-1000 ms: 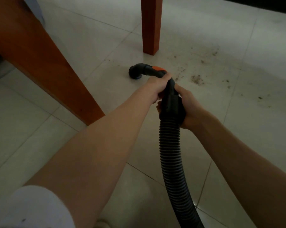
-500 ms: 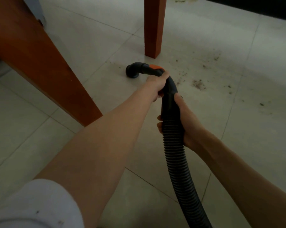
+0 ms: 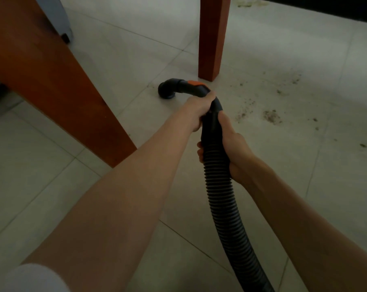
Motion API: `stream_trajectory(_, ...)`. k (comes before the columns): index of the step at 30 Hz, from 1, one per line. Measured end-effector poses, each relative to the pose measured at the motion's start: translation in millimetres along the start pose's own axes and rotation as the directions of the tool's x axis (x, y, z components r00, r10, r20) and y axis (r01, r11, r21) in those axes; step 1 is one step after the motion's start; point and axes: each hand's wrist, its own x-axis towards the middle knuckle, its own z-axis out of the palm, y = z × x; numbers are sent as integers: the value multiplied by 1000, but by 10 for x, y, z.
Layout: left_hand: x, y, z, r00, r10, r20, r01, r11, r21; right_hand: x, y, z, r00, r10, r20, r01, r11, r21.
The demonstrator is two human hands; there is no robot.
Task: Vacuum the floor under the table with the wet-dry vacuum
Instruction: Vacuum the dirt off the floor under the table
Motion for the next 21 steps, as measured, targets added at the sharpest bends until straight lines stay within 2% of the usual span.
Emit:
stream_trajectory(7, 167, -19, -144, 998, 19, -55, -21, 999, -40, 191, 11, 138, 1000, -4, 24, 3, 999, 34)
stream_trajectory(13, 300, 32, -252, 994, 20, -108, -24, 999, -34, 371, -12, 260, 997, 36, 61, -40, 997, 62)
stream_trajectory(17, 384, 46, -360, 993, 25, -119, -39, 993, -113, 453, -22, 320, 993, 59, 106, -67, 995, 75)
stream_trajectory(21, 412, 31, -389, 989, 29, -147, -47, 991, -123, 508, -13, 336, 984, 92, 156, -110, 988, 111)
